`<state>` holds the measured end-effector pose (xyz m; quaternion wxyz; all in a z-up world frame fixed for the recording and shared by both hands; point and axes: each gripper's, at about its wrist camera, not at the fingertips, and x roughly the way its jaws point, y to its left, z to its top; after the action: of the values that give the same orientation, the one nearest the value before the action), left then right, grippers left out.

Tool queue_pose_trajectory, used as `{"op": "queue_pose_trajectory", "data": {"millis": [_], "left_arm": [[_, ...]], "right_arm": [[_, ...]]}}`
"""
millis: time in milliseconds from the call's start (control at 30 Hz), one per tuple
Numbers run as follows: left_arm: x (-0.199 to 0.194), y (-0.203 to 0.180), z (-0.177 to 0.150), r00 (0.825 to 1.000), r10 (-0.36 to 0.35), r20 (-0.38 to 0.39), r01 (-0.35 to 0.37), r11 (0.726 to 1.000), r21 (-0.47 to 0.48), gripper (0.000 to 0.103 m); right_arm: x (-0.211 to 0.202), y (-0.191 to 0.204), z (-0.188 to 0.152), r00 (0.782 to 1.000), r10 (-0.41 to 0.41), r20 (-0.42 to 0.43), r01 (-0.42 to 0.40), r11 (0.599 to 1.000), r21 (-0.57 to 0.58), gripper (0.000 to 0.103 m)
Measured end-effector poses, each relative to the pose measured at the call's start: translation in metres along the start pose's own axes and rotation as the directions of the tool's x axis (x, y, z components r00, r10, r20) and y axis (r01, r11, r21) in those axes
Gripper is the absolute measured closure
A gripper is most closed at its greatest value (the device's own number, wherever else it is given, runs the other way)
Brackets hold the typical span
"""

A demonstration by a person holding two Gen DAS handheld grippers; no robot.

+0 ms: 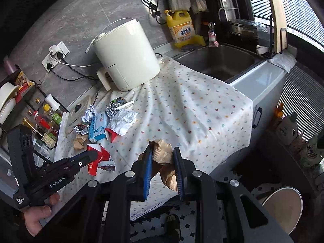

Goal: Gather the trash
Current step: 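Carry both items to the white bin while the right tool opens, dropping the paper bag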

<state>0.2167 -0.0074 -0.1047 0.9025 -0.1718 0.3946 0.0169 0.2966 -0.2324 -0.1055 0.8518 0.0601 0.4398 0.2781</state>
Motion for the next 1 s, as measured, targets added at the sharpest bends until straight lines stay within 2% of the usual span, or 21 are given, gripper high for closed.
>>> {"op": "queue_pose_trajectory", "data": {"millis": [167, 333, 633, 833, 867, 900, 967, 1000], "left_arm": [[0.024, -0.075, -0.007, 0.997, -0.061, -0.039, 0.064, 0.994, 0.087, 0.086], [0.046, -0.137, -0.018, 0.99, -0.116, -0.085, 0.128, 0.98, 0.152, 0.086], [0.079, -0.224, -0.047, 0.971, -0.164, -0.175, 0.204, 0.949, 0.239, 0.086], [0.103, -0.261, -0.066, 0.958, -0.164, -0.234, 0.225, 0.938, 0.264, 0.086], [0.108, -0.265, -0.067, 0.956, -0.162, -0.243, 0.227, 0.936, 0.269, 0.086], [0.111, -0.269, -0.07, 0.954, -0.161, -0.252, 0.23, 0.934, 0.274, 0.086], [0.117, -0.277, -0.074, 0.951, -0.16, -0.266, 0.235, 0.929, 0.284, 0.086], [0.121, -0.28, -0.076, 0.949, -0.16, -0.273, 0.239, 0.927, 0.288, 0.086]], "right_arm": [[-0.038, -0.078, -0.025, 0.996, -0.087, 0.009, 0.085, 0.989, 0.118, 0.082], [-0.073, -0.145, -0.051, 0.986, -0.169, 0.012, 0.163, 0.963, 0.217, 0.082], [-0.105, -0.241, -0.097, 0.966, -0.258, -0.03, 0.251, 0.898, 0.361, 0.081], [-0.097, -0.287, -0.118, 0.962, -0.263, -0.078, 0.271, 0.862, 0.429, 0.071], [-0.095, -0.292, -0.121, 0.961, -0.262, -0.087, 0.273, 0.856, 0.438, 0.065], [-0.095, -0.296, -0.123, 0.959, -0.268, -0.09, 0.28, 0.849, 0.447, 0.054], [-0.099, -0.304, -0.128, 0.954, -0.286, -0.087, 0.293, 0.838, 0.461, 0.044], [-0.102, -0.307, -0.13, 0.953, -0.29, -0.086, 0.296, 0.834, 0.466, 0.042]]}}
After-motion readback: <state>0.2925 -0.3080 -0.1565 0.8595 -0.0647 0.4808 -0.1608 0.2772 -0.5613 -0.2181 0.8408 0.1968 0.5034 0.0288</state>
